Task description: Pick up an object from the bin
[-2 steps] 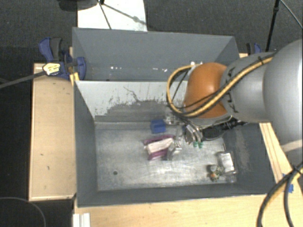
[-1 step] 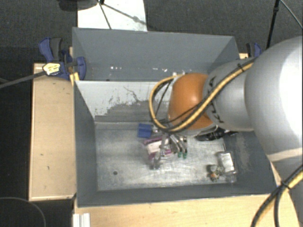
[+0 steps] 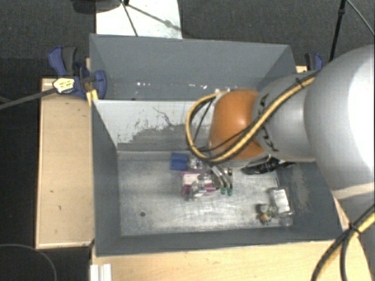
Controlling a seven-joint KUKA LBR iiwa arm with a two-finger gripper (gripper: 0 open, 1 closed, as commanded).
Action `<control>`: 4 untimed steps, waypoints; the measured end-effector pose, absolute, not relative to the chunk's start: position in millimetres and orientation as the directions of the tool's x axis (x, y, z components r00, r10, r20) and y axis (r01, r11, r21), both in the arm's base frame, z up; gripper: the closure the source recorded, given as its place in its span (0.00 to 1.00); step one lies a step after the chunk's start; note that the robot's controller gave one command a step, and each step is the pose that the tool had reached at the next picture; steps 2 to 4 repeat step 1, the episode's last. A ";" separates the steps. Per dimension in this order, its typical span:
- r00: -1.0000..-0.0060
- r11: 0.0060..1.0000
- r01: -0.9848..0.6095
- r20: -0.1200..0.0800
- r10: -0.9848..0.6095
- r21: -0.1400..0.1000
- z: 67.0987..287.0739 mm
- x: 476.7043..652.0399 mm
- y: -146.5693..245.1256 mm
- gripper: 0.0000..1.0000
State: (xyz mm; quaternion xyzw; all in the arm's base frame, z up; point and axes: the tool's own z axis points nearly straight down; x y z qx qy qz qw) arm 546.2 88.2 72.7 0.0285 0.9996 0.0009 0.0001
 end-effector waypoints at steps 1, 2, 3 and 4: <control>-0.994 0.994 -0.108 -0.009 -0.108 0.000 207.0 553.9 83.4 1.00; -0.994 0.994 -0.108 -0.009 -0.108 0.000 207.0 553.9 83.4 1.00; -0.994 0.994 -0.108 -0.009 -0.108 0.000 207.0 553.9 83.4 1.00; -0.994 0.994 -0.108 -0.009 -0.108 0.000 207.0 553.9 83.4 1.00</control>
Offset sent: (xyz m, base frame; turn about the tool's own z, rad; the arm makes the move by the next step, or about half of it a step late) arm 0.0058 -0.0047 0.1300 -0.1657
